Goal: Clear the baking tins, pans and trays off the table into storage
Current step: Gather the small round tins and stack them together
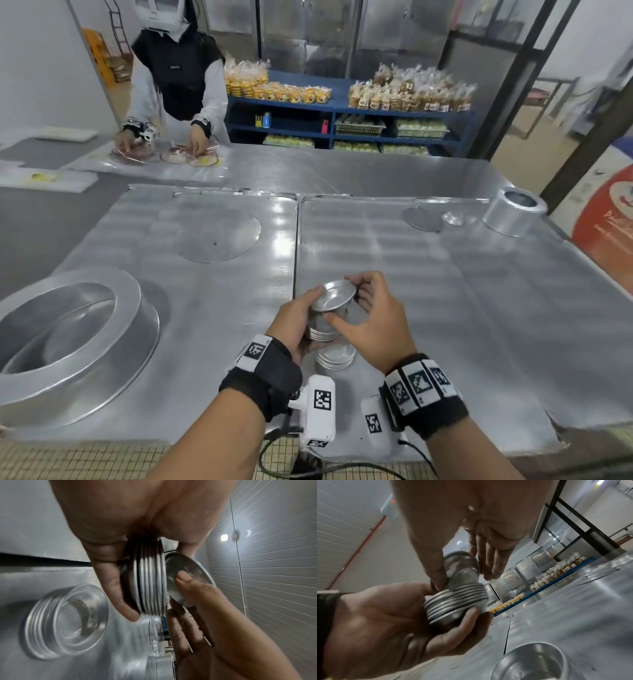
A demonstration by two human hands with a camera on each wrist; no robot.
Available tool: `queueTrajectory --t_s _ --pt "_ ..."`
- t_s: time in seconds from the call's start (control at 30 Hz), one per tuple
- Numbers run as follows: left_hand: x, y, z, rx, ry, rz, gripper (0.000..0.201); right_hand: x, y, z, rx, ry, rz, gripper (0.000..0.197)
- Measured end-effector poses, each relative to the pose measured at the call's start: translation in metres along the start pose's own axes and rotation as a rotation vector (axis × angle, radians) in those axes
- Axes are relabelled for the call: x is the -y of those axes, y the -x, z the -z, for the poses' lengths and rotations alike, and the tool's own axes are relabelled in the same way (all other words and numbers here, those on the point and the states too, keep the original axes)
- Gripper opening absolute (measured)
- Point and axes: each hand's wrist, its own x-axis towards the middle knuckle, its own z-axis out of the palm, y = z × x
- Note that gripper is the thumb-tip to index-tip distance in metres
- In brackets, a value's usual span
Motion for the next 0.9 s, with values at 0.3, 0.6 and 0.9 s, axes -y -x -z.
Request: queueTrajectory --t_s 0.3,0.6,0.9 --pt "0.021 -0.002 -0.013 -0.025 -0.054 -0.003 0.021 -0.012 0.031 0.014 0.066 -0.138 -0.109 0.057" --pt "0.020 -0.014 -0.037 0.004 -0.002 0.028 0.021 -0.038 0.024 0.051 0.234 -0.127 -0.165 0.063" --pt "0.026 -0.064 -0.089 0.008 0.006 0.065 0.018 -0.127 -0.043 0.125 0.340 0.463 -0.273 0.041"
